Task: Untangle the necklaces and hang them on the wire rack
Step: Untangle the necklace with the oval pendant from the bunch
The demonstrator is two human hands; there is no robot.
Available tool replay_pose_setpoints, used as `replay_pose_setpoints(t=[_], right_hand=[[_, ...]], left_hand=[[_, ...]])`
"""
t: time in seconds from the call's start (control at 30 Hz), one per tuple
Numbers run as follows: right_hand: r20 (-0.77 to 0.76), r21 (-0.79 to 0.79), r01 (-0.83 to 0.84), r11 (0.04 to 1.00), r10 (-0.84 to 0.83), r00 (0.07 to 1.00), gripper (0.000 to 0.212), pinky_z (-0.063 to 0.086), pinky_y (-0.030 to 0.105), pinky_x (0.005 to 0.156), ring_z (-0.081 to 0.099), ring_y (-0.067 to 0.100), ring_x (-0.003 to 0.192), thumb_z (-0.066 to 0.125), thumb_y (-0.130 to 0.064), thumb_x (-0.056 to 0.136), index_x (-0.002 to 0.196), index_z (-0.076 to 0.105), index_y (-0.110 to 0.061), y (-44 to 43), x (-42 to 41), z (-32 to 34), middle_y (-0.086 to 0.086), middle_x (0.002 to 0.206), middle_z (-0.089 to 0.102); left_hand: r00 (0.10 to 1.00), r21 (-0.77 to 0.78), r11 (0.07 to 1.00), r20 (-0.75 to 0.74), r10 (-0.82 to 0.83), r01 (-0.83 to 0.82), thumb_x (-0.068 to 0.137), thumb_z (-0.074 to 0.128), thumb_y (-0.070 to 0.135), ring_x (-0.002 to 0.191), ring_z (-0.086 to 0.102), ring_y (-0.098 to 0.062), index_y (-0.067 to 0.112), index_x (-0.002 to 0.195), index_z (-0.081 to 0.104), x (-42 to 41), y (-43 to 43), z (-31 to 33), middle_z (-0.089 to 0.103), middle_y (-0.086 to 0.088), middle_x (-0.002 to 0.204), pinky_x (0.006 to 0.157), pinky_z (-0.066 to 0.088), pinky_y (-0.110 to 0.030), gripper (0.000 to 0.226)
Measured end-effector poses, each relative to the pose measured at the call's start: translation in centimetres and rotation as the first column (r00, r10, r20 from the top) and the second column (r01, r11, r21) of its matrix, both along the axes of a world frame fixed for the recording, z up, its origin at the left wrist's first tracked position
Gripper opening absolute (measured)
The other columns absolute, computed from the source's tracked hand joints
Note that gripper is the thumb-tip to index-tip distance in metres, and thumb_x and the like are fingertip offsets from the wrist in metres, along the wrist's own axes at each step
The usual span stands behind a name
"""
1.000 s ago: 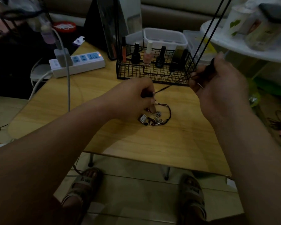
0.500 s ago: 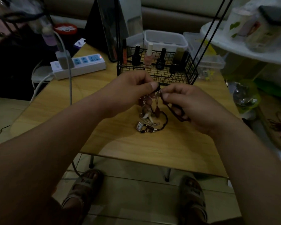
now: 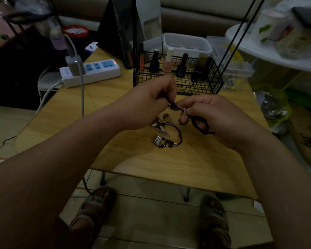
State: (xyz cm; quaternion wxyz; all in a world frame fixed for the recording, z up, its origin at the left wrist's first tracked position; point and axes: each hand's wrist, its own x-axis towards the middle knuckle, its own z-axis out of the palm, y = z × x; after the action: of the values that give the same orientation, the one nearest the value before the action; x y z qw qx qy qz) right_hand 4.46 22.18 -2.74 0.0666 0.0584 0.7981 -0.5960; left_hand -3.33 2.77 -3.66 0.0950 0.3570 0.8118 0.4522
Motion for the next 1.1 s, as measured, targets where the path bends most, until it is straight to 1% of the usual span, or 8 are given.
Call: replay_pose_setpoints(t=[0.1,0.23,0.33,0.5,0.63,0.7,0.97,1.1], right_hand=[[0.024,0.034,-0.004,0.999,0.003,1.000,0.027,0.030,0.019,0.043,0.038,0.008,0.049,0.059,-0.004,0.093,0.110,0.072,-0.019,0.1,0.0,-0.1,0.014,0.089,0.076],[0.009,0.114,0.015,0.993,-0.016,1.000,0.026,0.040,0.024,0.050,0.056,0.010,0.054,0.066,0.001,0.092,0.111,0.068,-0.017,0.3,0.2,-0.2,0.011,0.098,0.079],[-0.053,0.343,0.039,0.939,-0.023,0.998,0.021,0.052,0.022,0.068,0.071,0.008,0.083,0.073,-0.010,0.093,0.107,0.070,-0.025,0.5,0.2,-0.5,-0.002,0.095,0.077],[-0.038,0.367,0.013,0.930,0.002,0.999,0.017,0.043,0.027,0.063,0.058,-0.005,0.060,0.063,-0.017,0.097,0.095,0.076,-0.028,0.3,0.3,-0.2,-0.008,0.085,0.078],[-0.060,0.365,-0.036,0.930,0.062,0.996,0.010,0.053,0.036,0.072,0.069,0.013,0.078,0.071,-0.017,0.093,0.091,0.076,-0.026,0.3,0.5,0.1,-0.004,0.086,0.076],[-0.069,0.370,-0.037,0.928,0.067,0.995,0.011,0.053,0.037,0.072,0.068,0.015,0.075,0.073,-0.016,0.092,0.094,0.075,-0.026,0.3,0.4,-0.1,-0.002,0.083,0.075],[-0.203,0.602,0.031,0.798,0.115,0.972,0.017,0.033,0.006,0.058,0.052,-0.011,0.074,0.066,-0.016,0.098,0.098,0.074,-0.031,1.0,0.3,-0.8,-0.020,0.086,0.061],[-0.253,0.559,0.059,0.827,0.103,0.962,0.009,0.046,0.027,0.076,0.059,-0.001,0.090,0.070,-0.025,0.098,0.102,0.073,-0.032,0.6,-0.4,-1.9,-0.015,0.097,0.066]], left_hand=[[0.996,-0.067,0.998,-0.092,0.010,-0.016,0.094,0.056,0.001,0.075,0.050,0.001,0.016,0.098,0.060,0.4,0.3,-0.4,0.059,0.005,0.092,0.061,0.039,-0.012,0.017],[0.978,-0.143,0.989,-0.208,-0.006,-0.025,0.090,0.065,0.006,0.089,0.054,-0.004,0.022,0.100,0.059,0.2,0.4,-0.9,0.056,0.010,0.100,0.069,0.043,-0.018,0.020],[0.972,-0.117,0.992,-0.234,0.022,-0.051,0.093,0.063,0.006,0.092,0.057,-0.004,0.024,0.105,0.061,0.0,0.2,-0.7,0.059,0.012,0.102,0.071,0.045,-0.013,0.021],[0.971,-0.068,0.994,-0.226,0.073,-0.090,0.098,0.064,0.011,0.095,0.059,0.002,0.025,0.108,0.061,0.0,0.2,-0.7,0.063,0.014,0.101,0.072,0.047,-0.008,0.018],[0.969,-0.054,0.991,-0.222,0.109,-0.124,0.098,0.064,0.013,0.092,0.058,0.004,0.024,0.108,0.061,0.0,0.5,-0.9,0.062,0.015,0.098,0.068,0.043,-0.005,0.015],[0.975,-0.052,0.991,-0.194,0.111,-0.123,0.099,0.064,0.014,0.088,0.058,0.005,0.024,0.108,0.063,0.0,0.6,-0.9,0.063,0.015,0.097,0.066,0.042,-0.005,0.013],[0.994,-0.093,0.995,-0.099,-0.047,0.038,0.097,0.070,0.019,0.085,0.064,0.002,0.028,0.100,0.066,0.4,-0.1,0.7,0.067,0.014,0.090,0.067,0.046,-0.008,0.011],[0.997,-0.029,0.996,-0.013,-0.082,0.081,0.098,0.069,0.015,0.082,0.067,-0.001,0.023,0.103,0.066,0.5,0.0,1.1,0.072,0.007,0.092,0.068,0.050,-0.012,0.010]])
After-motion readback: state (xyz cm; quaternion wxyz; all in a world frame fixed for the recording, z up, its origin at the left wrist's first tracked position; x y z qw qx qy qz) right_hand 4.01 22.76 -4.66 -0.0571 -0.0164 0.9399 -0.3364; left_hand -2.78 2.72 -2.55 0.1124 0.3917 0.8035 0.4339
